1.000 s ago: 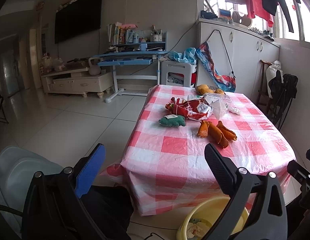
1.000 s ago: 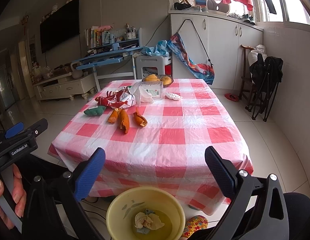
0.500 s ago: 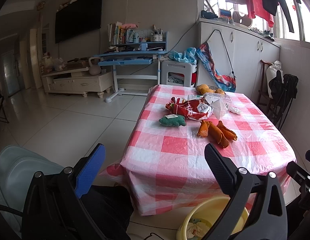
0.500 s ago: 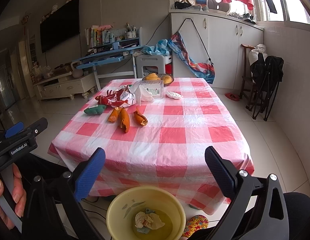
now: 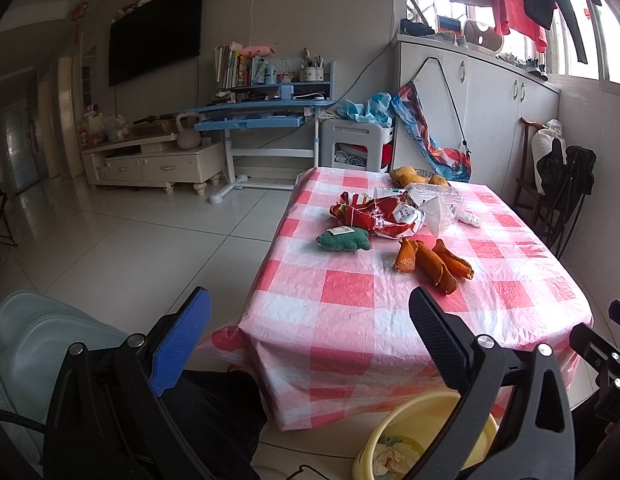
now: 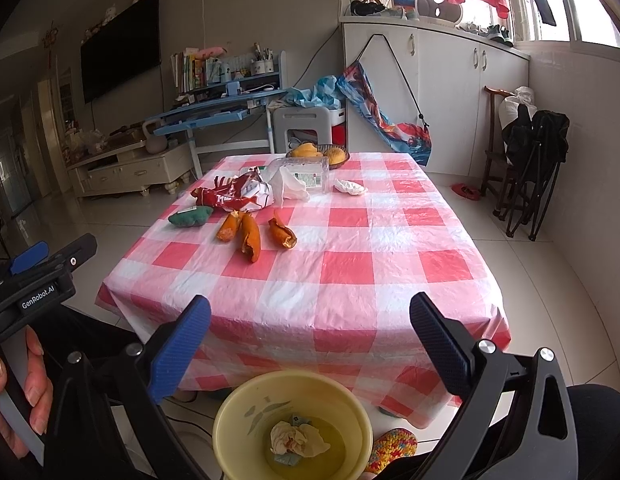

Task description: Collect trash

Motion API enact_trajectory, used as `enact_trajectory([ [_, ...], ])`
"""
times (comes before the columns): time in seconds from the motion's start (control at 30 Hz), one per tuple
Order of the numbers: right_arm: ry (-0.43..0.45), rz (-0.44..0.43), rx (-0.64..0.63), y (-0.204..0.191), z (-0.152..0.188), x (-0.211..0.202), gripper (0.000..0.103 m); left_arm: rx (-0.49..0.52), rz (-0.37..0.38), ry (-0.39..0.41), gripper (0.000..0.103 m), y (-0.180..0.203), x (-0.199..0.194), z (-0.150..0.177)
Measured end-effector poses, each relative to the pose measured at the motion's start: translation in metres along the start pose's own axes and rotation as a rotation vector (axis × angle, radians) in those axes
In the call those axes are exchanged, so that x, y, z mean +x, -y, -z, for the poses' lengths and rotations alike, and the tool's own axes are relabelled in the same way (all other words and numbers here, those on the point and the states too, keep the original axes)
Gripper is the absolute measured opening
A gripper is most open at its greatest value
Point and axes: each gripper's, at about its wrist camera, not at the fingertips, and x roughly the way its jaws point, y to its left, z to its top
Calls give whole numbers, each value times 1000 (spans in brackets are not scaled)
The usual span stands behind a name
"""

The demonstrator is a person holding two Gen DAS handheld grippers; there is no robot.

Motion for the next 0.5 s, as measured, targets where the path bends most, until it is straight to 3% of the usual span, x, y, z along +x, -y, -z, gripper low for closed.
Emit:
enact_trajectory([
  [0.5,-9,-4,-3,-2,2,3,95,1,0,-1,96,0,-1,0],
])
